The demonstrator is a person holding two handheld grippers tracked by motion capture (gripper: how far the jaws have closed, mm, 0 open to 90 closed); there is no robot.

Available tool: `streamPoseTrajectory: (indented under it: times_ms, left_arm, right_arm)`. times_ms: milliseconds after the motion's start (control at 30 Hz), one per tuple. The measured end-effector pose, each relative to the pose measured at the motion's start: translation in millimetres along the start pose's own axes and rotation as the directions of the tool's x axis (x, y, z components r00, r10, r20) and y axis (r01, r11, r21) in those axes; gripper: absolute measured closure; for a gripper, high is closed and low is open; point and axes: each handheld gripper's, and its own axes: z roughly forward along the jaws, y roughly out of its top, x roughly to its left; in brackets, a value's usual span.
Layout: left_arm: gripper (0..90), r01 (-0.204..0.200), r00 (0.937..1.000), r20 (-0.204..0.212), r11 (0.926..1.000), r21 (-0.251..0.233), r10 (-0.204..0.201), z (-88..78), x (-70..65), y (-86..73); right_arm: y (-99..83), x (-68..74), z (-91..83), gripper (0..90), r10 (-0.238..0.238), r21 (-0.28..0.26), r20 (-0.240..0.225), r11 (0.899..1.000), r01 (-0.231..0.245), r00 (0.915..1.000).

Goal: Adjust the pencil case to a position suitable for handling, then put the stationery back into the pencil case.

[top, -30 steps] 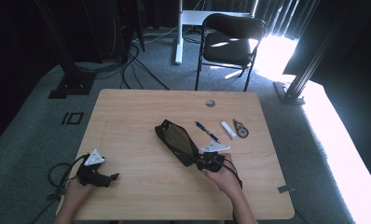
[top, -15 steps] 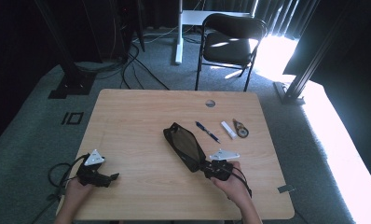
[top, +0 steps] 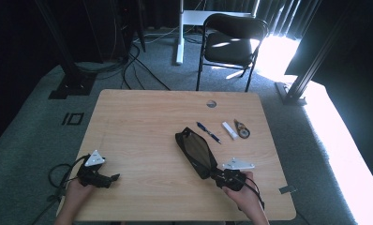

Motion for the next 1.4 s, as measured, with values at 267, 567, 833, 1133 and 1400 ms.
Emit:
streamPoseTrajectory:
  times_ms: [267, 567, 833, 1133, 1400]
  left_arm:
    - [1.6, 0.000, 1.0000, 0.000, 1.0000, 0.000, 0.000, 0.0, 0.0, 0.0]
    - [1.6, 0.000, 1.0000, -0.001, 1.0000, 0.000, 0.000, 0.0, -0.1, 0.0]
    - [1.6, 0.000, 1.0000, -0.001, 1.0000, 0.000, 0.000, 0.0, -0.1, 0.0]
    - [1.6, 0.002, 1.0000, -0.001, 1.0000, 0.000, -0.002, 0.0, -0.2, 0.0]
    - [1.6, 0.002, 1.0000, 0.000, 1.0000, 0.000, -0.002, -0.1, -0.1, 0.0]
  right_arm:
    - [4.1, -2.1, -8.3, 57.8, -0.011, -0.023, -0.017, 1.000, 0.010, 0.9998]
    - [24.3, -16.7, -26.1, 49.2, 0.014, -0.138, 0.024, 0.990, -0.011, 0.9996]
    - [32.0, -43.1, -26.2, 38.8, 0.046, -0.171, 0.073, 0.985, -0.033, 0.9963]
    - [47.3, -80.2, -9.4, 30.6, 0.048, -0.181, 0.136, 0.983, -0.023, 0.9896]
    - [66.1, -109.6, 15.6, 32.0, 0.057, -0.179, 0.176, 0.984, -0.025, 0.9827]
